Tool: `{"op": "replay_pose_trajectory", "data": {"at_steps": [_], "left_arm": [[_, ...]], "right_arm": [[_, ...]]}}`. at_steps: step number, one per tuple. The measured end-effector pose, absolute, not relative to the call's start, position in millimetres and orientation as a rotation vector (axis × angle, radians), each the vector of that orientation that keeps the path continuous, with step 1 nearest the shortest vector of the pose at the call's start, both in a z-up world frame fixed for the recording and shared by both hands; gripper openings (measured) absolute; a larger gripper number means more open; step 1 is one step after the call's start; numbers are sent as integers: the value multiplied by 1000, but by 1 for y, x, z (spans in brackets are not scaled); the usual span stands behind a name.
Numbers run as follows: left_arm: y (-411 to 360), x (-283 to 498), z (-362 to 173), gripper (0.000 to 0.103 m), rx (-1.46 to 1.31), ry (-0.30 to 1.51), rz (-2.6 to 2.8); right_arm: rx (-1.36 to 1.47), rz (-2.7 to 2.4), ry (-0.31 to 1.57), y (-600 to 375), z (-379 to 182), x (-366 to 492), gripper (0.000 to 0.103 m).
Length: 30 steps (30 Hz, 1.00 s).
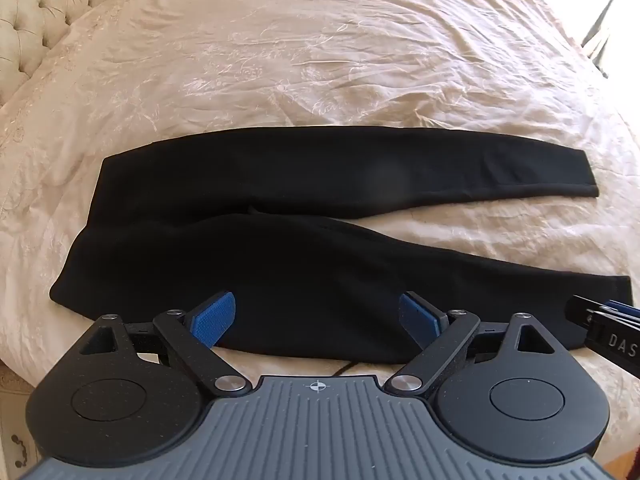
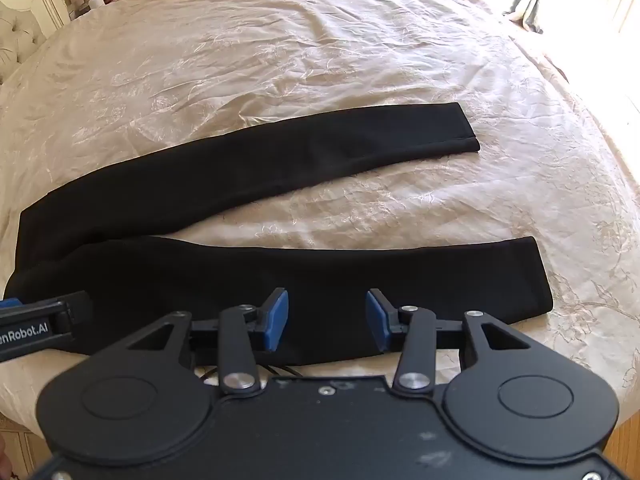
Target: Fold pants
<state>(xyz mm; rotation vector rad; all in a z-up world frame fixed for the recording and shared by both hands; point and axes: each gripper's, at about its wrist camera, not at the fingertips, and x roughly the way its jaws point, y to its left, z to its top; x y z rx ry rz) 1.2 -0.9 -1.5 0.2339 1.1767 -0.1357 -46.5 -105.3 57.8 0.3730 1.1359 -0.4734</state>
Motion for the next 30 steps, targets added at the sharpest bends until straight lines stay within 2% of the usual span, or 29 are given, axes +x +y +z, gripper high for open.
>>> {"op": "replay_pose_trajectory", "data": {"at_steps": [30], "left_arm": [[11, 0, -8, 90, 247, 1207, -238]], "right_arm": [[365, -485, 1189, -103, 56, -44, 46]]}}
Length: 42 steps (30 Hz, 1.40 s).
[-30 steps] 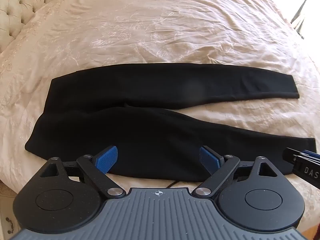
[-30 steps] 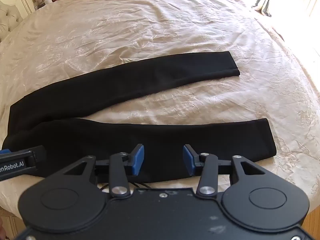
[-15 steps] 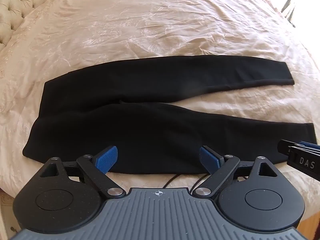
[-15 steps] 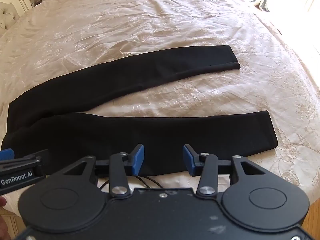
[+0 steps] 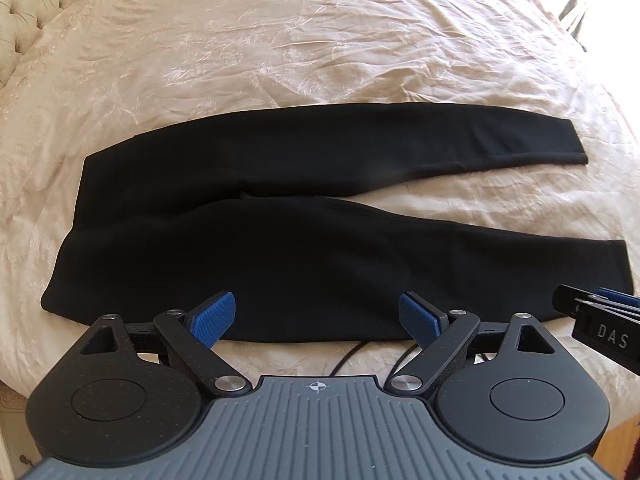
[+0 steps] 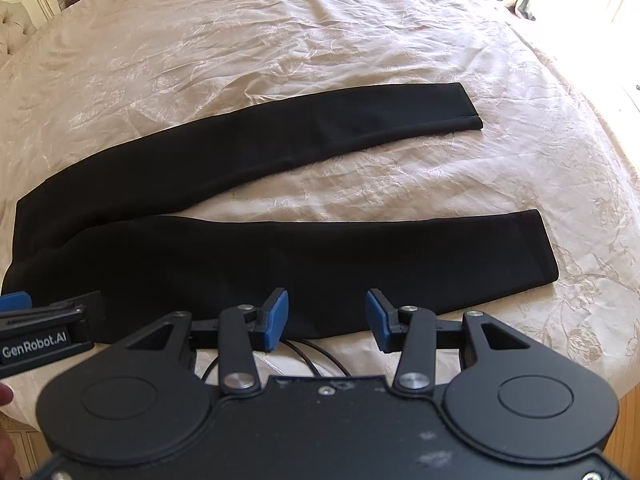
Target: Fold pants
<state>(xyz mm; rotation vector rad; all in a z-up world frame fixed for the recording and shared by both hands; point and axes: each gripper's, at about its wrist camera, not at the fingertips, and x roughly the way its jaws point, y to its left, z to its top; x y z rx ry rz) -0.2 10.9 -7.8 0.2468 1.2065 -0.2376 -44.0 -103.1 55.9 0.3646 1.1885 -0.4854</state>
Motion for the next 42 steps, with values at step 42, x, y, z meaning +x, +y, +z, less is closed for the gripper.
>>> {"op": "replay_pose_trajectory", "data": {"at_steps": [42], "left_arm": [[21, 1, -15, 90, 248, 1240, -228]], "right_arm": [[354, -492, 1202, -95, 48, -40, 46]]}}
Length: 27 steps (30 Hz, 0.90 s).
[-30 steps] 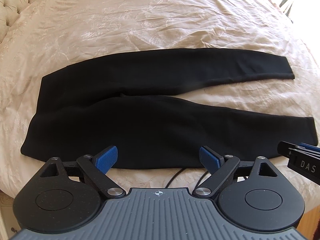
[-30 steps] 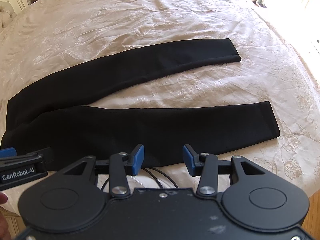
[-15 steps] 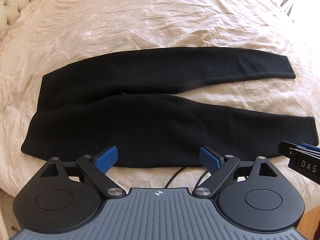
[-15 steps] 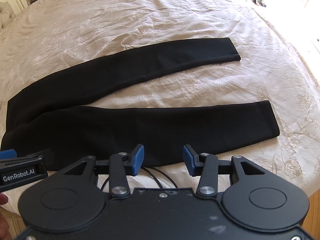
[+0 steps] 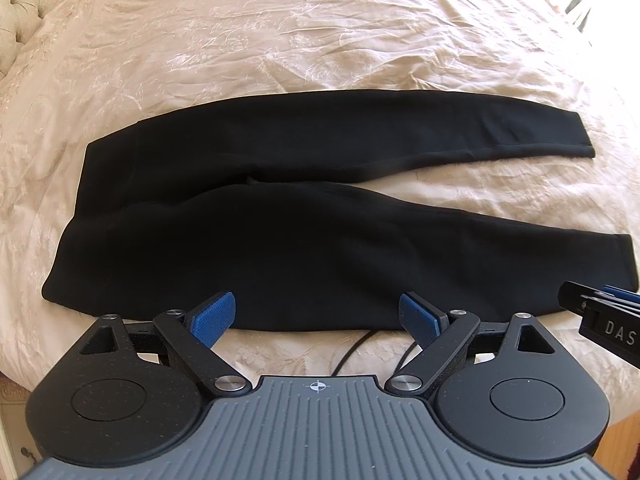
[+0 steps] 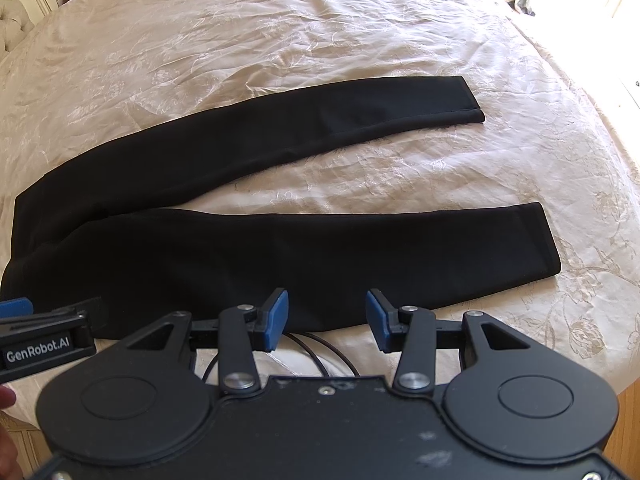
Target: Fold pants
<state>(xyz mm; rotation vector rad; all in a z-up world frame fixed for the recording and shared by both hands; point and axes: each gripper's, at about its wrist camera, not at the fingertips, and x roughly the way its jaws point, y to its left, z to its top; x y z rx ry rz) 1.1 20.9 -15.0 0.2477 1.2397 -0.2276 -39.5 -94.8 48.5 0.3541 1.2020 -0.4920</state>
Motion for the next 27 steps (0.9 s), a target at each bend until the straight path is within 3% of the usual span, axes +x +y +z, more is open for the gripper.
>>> {"op": "replay_pose_trajectory", "data": {"at_steps": [27], "left_arm": [[32, 6, -19, 90, 266, 1243, -246]], "right_arm": [[367, -501, 1207, -96, 46, -38, 46]]}}
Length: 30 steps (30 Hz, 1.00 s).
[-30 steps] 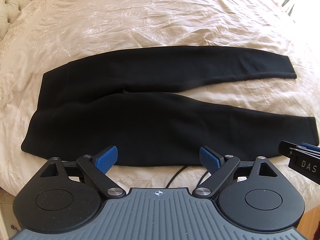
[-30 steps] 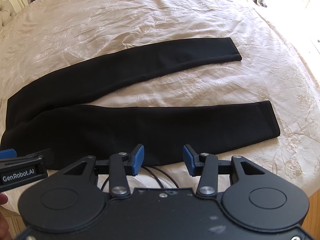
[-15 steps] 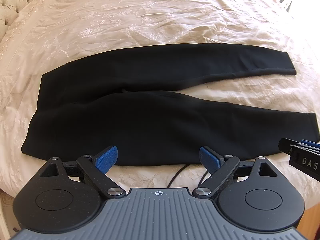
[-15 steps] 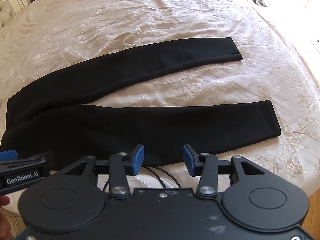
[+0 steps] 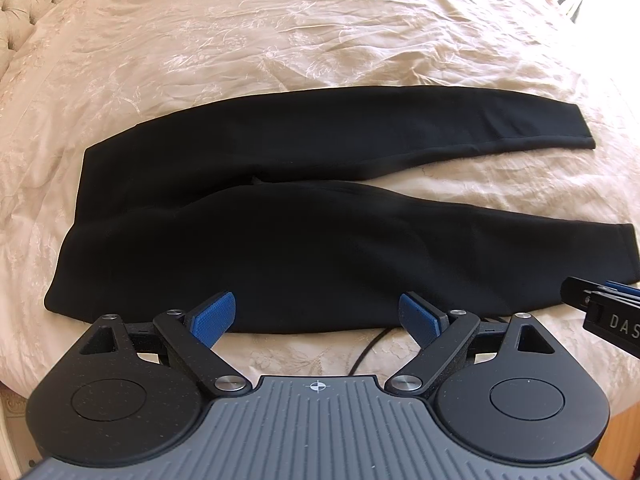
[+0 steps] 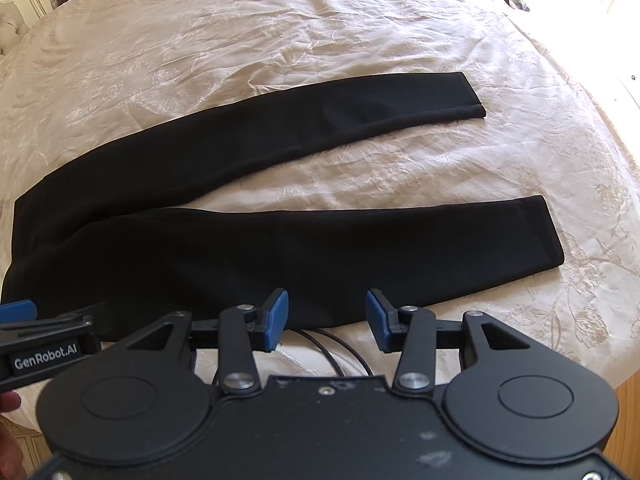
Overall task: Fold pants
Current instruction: 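Move the right gripper to the pant leg hems and close on them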
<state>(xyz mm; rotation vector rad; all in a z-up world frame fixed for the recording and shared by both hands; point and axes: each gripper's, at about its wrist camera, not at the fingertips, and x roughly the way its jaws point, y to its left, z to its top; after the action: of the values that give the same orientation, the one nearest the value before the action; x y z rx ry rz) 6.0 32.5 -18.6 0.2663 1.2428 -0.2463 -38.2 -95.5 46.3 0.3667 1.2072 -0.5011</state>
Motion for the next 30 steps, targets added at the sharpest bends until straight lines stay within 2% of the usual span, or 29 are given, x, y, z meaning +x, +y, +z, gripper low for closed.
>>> {"op": "replay_pose_trajectory", "data": {"at_steps": [11, 16, 18, 22, 24, 30], "left_arm": [[107, 26, -47, 89, 210, 1335, -142], [138, 24, -71, 83, 229, 1347, -133], [146, 21, -80, 81, 256, 1317, -149], [150, 12, -95, 69, 355, 1237, -246], [147, 6, -100, 66, 412, 1187, -309], [116, -20, -130, 65, 666, 1027, -495]], "right_arm": [[470, -497, 1294, -73, 16, -27, 46], [537, -507, 1349, -58, -11, -26, 46], [562, -514, 1362, -56, -18, -27, 46], [622, -569, 1338, -60, -25, -38, 46], [648, -605, 1317, -67, -24, -45, 46], [685, -738, 1271, -100, -14, -74, 46]]}}
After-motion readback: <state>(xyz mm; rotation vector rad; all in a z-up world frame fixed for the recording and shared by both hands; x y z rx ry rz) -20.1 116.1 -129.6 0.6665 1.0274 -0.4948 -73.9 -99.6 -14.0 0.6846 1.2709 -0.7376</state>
